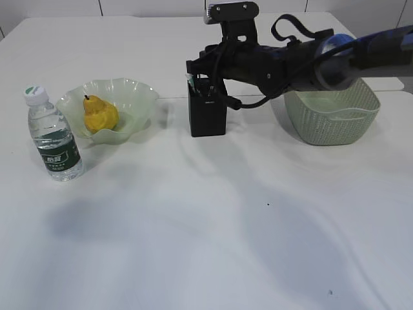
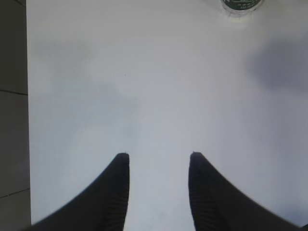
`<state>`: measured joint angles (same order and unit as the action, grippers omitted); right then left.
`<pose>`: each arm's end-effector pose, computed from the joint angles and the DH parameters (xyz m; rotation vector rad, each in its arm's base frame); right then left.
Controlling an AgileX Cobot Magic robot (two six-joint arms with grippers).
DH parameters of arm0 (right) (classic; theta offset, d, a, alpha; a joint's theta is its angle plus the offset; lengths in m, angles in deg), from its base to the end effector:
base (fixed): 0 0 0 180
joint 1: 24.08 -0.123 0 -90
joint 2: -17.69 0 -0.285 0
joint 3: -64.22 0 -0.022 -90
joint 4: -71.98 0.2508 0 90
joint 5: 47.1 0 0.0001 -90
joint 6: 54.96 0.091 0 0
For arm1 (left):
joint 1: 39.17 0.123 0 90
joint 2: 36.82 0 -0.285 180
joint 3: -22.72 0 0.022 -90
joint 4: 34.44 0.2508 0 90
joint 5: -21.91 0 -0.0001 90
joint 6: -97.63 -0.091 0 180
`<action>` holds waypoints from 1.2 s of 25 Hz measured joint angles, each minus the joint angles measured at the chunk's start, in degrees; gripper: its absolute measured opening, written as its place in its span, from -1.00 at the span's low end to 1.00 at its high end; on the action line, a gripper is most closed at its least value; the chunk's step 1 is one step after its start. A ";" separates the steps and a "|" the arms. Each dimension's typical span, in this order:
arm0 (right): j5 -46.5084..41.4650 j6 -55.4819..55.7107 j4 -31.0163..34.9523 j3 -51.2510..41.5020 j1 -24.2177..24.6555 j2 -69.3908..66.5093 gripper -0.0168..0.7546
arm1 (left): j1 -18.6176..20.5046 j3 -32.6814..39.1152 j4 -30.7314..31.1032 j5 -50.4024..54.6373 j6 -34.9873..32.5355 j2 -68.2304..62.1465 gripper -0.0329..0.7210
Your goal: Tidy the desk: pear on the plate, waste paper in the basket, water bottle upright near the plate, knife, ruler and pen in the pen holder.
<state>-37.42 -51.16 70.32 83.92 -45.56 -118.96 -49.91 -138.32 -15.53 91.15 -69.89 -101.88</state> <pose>0.4908 0.1936 0.1975 -0.3191 1.8551 0.2884 0.1696 -0.0041 0.3527 0.0178 2.6051 0.3085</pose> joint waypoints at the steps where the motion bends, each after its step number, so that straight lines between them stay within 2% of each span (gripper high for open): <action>1: -1.13 0.00 0.00 0.00 0.00 0.93 -0.39 | 0.00 0.00 0.00 -0.11 0.00 0.00 -0.16; 16: -28.29 -0.57 -1.34 0.00 0.00 20.36 -0.39 | 0.00 0.00 2.37 -2.96 0.00 0.00 -0.16; 23: -31.81 -0.70 -1.67 -3.34 0.00 31.39 -0.39 | 0.00 0.00 2.37 -7.93 2.24 3.62 -0.18; 30: -31.92 -0.80 -2.67 -18.24 0.00 44.70 -0.39 | 0.00 0.00 2.37 -12.48 3.64 15.60 -0.18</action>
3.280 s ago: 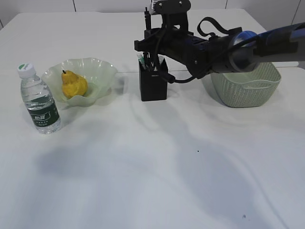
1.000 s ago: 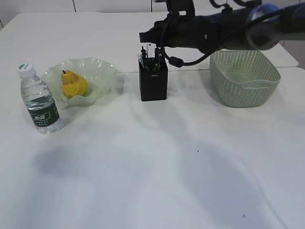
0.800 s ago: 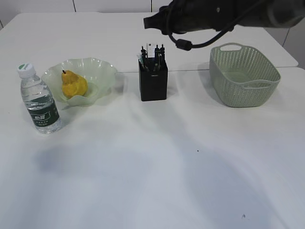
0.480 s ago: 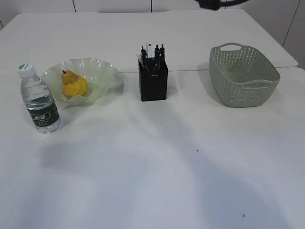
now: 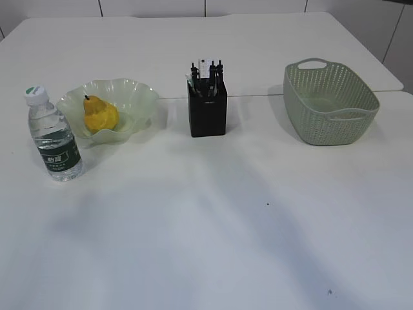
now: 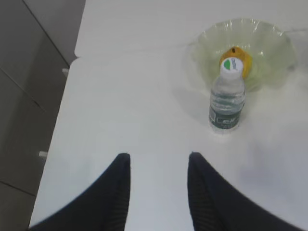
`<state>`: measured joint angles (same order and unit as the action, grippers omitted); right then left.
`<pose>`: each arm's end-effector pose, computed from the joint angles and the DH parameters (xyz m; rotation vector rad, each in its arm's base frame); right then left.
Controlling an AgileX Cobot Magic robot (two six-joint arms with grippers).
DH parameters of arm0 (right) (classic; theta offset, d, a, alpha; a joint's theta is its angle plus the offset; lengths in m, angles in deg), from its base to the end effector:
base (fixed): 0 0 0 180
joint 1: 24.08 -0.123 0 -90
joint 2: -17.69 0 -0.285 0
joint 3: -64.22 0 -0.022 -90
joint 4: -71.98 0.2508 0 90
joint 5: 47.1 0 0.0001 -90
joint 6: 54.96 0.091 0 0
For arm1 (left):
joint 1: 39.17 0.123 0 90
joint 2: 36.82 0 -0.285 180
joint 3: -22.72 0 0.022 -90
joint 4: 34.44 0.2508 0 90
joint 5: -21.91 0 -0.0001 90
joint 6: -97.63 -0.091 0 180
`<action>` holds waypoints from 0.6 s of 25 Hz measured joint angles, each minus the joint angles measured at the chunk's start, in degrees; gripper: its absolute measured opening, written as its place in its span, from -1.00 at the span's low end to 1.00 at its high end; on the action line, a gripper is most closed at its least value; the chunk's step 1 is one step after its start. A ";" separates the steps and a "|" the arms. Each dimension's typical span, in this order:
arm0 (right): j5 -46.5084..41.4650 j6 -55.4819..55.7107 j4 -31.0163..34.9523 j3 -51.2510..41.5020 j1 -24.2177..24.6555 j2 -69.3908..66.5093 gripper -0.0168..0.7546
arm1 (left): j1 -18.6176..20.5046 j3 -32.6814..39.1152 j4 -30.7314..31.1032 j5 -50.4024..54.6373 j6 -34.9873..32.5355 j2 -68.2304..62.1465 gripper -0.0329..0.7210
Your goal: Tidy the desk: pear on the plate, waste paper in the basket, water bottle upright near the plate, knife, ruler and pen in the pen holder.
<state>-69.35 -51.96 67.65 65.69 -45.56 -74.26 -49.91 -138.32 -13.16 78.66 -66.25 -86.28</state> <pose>0.3216 0.1237 0.3926 -0.3661 1.9377 0.2056 0.1155 0.0062 0.4046 -0.0541 2.1257 0.1792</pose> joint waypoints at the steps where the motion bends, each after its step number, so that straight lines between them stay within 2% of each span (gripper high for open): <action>1: 0.00 0.00 -0.23 -2.17 0.00 2.26 -0.39 | 0.00 0.00 0.00 0.19 -0.27 1.45 -0.18; 8: -0.41 0.00 -1.88 -12.79 0.00 18.88 -0.39 | 0.00 0.00 -4.51 2.71 -6.71 8.62 -0.18; 15: -6.78 -0.35 -1.98 -23.01 0.00 37.16 -0.39 | 0.00 1.10 -9.10 4.04 -10.86 20.05 -0.18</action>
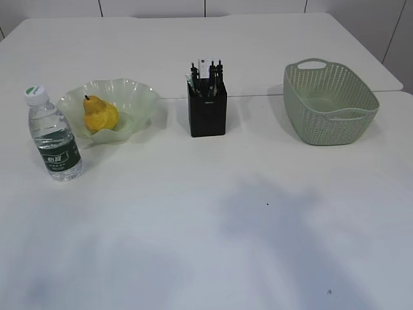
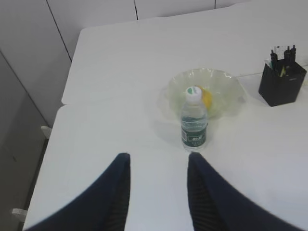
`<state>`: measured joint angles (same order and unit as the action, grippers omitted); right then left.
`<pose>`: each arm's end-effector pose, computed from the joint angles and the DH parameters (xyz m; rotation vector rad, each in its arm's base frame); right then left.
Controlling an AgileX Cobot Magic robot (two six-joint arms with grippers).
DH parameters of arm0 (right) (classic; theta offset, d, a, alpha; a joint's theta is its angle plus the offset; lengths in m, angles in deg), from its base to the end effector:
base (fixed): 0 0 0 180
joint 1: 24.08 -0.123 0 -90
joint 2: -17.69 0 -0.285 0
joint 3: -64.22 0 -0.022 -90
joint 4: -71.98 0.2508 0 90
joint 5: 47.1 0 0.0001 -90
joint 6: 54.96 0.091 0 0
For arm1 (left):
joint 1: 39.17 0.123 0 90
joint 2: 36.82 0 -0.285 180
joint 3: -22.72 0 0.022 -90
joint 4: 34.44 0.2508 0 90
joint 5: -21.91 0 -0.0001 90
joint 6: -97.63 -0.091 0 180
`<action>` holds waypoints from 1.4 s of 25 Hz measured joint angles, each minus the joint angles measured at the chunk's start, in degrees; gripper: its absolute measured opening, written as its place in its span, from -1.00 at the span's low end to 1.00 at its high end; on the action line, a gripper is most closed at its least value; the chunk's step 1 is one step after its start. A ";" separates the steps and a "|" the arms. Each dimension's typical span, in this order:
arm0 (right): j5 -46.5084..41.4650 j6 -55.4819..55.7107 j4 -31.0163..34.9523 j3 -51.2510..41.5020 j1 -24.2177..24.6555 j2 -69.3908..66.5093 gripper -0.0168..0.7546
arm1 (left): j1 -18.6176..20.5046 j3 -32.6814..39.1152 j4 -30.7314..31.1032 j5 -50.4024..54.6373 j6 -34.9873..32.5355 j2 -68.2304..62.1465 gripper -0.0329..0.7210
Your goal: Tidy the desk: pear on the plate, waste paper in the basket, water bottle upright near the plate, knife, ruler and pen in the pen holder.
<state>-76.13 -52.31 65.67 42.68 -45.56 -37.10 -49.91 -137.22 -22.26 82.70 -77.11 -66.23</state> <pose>0.1524 0.0547 0.4126 -0.3513 1.8058 0.1789 0.0151 0.0142 0.4124 0.0668 1.9078 0.0595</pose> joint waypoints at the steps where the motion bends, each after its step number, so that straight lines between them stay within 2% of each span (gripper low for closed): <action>1: -1.27 -0.12 0.00 -1.18 0.00 2.86 -0.39 | 0.00 0.59 -0.63 0.84 -0.26 1.69 -0.18; 6: -10.07 -0.97 0.69 -5.02 0.00 14.96 -0.39 | 0.00 3.32 -3.23 5.67 -0.93 7.99 -0.18; 12: -22.71 -7.03 7.03 -7.04 0.00 25.23 -0.39 | 0.00 4.98 -4.76 11.61 -1.29 13.51 -0.18; 22: -37.76 -8.13 11.72 -10.99 0.00 36.51 -0.39 | 0.00 7.87 -10.68 12.15 -3.35 16.84 -0.18; 26: -41.43 -7.80 10.39 -13.25 0.00 42.16 -0.39 | 0.00 8.61 -10.17 12.15 -3.43 20.49 -0.18; 35: -42.99 -5.24 9.66 -21.64 0.00 47.99 -0.39 | 0.00 16.60 -10.84 12.29 -4.80 21.28 -0.18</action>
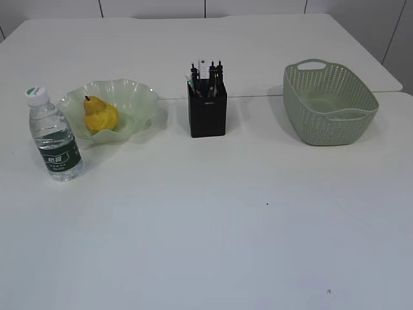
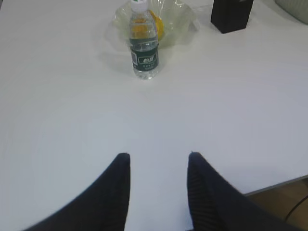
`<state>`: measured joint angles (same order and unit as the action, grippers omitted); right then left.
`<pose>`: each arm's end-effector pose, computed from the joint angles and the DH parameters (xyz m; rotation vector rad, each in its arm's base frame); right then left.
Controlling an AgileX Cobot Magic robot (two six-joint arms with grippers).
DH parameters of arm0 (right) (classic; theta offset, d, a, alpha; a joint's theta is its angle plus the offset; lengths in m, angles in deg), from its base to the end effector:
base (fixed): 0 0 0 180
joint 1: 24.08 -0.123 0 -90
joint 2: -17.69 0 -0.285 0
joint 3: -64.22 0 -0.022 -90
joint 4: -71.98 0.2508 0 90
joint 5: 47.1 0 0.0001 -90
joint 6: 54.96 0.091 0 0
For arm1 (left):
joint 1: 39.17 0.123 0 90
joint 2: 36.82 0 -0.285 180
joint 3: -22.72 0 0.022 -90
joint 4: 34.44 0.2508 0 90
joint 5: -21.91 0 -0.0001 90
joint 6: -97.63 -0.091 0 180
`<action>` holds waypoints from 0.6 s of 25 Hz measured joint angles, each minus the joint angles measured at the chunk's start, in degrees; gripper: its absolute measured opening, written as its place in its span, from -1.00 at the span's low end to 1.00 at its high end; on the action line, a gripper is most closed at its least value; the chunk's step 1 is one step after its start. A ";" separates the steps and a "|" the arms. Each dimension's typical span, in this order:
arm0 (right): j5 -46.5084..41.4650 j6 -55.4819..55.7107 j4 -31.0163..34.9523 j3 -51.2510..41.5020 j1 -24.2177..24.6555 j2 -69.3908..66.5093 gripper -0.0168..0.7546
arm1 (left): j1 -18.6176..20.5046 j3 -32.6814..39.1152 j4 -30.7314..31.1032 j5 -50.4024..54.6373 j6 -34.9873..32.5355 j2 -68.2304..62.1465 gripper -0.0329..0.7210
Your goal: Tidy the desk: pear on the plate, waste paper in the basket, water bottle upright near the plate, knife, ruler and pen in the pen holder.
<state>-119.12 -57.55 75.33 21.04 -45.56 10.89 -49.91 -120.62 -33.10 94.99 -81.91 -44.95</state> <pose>-0.0280 -0.0056 0.2867 -0.4594 2.0893 0.2638 -0.0396 0.0096 0.3142 0.1776 2.0507 -0.0939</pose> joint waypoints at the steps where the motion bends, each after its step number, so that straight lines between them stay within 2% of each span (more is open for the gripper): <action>1: 0.00 0.00 -0.09 -0.45 0.00 0.00 -0.39 | 0.00 0.52 0.00 0.00 -0.46 0.00 -0.18; 15: 5.16 -2.42 -0.46 -5.65 0.00 0.00 -0.39 | 0.00 10.47 -2.36 -6.87 -3.43 0.00 -0.18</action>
<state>-113.96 -59.98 74.87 15.39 -45.56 10.89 -49.91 -110.15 -35.46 88.13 -85.34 -44.95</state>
